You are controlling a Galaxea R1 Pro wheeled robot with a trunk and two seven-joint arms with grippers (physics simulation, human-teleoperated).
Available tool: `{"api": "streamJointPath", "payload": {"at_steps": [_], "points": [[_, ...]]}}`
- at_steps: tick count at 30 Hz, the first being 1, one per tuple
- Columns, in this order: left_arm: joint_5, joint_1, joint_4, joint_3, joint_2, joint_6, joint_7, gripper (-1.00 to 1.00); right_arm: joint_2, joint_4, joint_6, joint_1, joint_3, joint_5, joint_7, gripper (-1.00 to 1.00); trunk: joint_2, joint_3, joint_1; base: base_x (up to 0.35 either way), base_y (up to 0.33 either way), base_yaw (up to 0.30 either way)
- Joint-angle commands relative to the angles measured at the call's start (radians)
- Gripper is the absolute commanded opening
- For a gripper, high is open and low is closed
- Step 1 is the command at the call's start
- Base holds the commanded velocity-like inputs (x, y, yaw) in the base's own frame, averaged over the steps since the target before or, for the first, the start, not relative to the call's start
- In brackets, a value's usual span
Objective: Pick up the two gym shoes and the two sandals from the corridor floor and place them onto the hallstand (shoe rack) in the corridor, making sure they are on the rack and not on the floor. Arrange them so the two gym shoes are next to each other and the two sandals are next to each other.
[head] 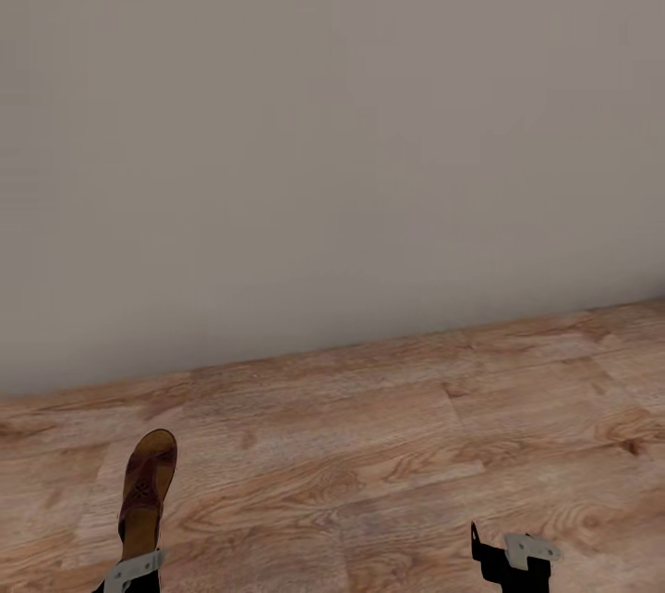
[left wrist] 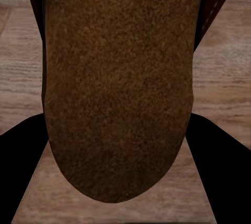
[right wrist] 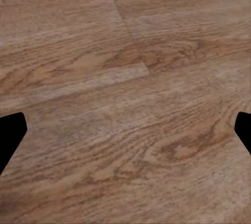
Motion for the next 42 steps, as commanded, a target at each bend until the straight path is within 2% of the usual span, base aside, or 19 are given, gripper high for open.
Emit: {"api": "streamJointPath", "payload": {"at_steps": [1, 15, 42], "points": [[0.003, -0.001, 0.001, 0.008, 0.0, -0.002, -0.009, -1.0, 0.0, 0.0, -0.003, 0.0, -0.001, 0.001, -0.001, 1.0, 0.0, 0.0, 0.0, 0.0, 0.0, 0.249], [0.004, -0.001, 0.001, 0.009, 0.001, -0.002, -0.009, -1.0, 0.001, 0.002, -0.003, 0.0, 0.0, 0.003, -0.002, 1.0, 0.0, 0.017, 0.0, 0.043, -0.024, 0.19], [0.017, -0.001, 0.001, 0.009, 0.0, -0.002, -0.006, -1.0, 0.001, 0.005, -0.003, 0.0, 0.001, 0.004, -0.002, 1.0, 0.0, 0.05, 0.0, 0.195, -0.249, 0.175]]}}
